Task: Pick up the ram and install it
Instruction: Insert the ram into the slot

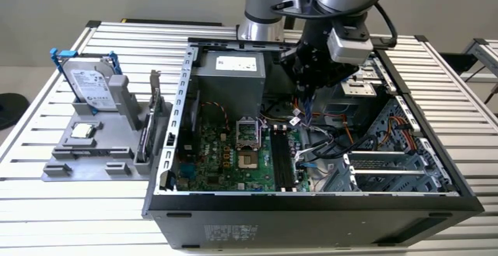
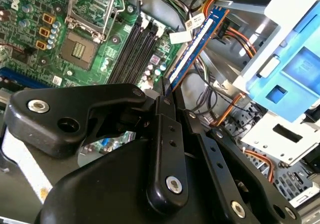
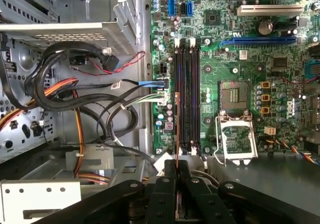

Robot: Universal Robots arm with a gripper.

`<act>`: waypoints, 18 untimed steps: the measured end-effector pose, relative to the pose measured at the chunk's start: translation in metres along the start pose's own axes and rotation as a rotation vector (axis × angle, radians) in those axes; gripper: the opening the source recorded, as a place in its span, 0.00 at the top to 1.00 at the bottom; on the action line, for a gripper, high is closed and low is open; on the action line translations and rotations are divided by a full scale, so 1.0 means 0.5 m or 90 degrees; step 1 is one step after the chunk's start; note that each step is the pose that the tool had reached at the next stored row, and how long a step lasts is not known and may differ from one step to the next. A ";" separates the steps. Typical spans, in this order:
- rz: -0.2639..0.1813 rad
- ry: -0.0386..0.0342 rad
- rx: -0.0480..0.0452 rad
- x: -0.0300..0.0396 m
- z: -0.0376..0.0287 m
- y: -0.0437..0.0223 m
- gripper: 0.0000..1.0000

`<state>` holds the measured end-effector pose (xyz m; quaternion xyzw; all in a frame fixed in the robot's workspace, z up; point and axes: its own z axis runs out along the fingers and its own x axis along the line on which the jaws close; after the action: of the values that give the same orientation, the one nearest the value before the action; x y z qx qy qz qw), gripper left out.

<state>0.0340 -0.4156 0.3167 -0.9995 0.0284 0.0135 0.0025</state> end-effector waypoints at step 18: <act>0.001 0.0000 0.0000 0.000 0.022 0.000 1.00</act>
<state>0.0339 -0.4156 0.3056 -0.9995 0.0288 0.0135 0.0024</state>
